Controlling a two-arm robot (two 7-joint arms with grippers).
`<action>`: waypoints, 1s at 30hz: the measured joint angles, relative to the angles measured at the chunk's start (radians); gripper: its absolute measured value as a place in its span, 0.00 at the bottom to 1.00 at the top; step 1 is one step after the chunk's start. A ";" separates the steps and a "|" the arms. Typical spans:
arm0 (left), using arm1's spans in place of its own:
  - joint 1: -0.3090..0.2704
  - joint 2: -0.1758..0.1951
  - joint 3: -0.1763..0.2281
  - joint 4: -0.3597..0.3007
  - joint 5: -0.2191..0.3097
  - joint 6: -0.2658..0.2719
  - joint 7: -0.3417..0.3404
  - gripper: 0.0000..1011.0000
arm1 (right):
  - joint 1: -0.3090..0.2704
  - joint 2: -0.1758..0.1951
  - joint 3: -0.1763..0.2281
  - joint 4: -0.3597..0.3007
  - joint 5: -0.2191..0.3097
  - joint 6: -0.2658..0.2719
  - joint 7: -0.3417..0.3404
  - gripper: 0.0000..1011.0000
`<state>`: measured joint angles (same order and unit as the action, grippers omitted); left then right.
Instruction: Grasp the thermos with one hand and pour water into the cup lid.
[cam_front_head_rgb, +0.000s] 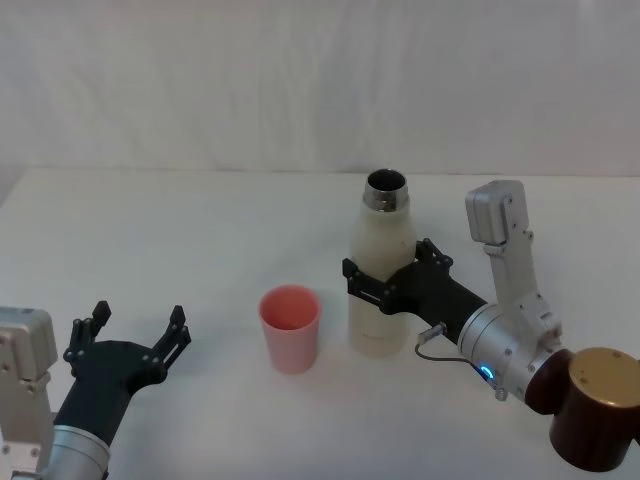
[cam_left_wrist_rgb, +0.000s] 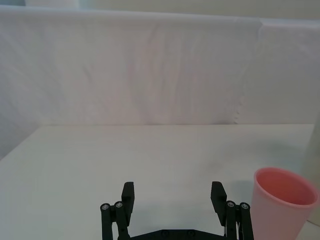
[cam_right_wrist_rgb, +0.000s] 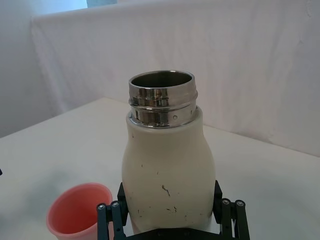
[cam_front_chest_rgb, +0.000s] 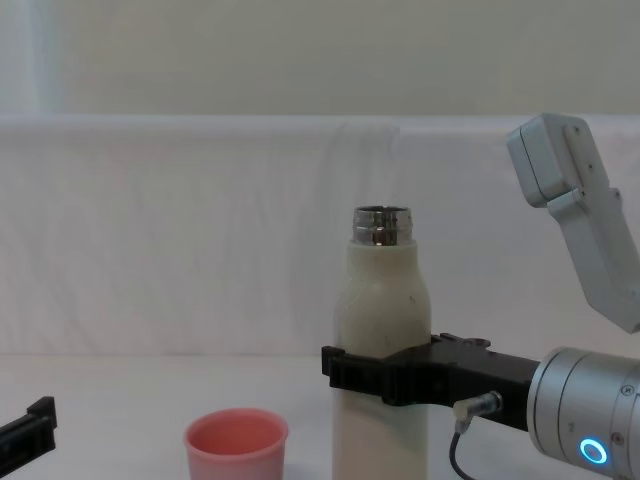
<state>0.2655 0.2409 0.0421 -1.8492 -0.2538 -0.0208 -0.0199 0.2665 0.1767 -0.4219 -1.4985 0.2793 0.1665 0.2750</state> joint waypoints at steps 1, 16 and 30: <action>0.000 0.000 0.000 0.000 0.000 0.000 0.000 0.99 | 0.000 0.000 0.000 0.000 0.000 0.000 0.000 0.95; 0.000 0.000 0.000 0.000 0.000 0.000 0.000 0.99 | -0.001 0.000 0.000 -0.001 0.000 0.001 0.001 0.95; 0.000 0.000 0.000 0.000 0.000 0.000 0.000 0.99 | -0.030 0.012 0.014 -0.047 -0.043 -0.032 -0.027 0.95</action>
<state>0.2655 0.2410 0.0421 -1.8492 -0.2538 -0.0208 -0.0199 0.2369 0.1887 -0.4082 -1.5452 0.2365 0.1342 0.2477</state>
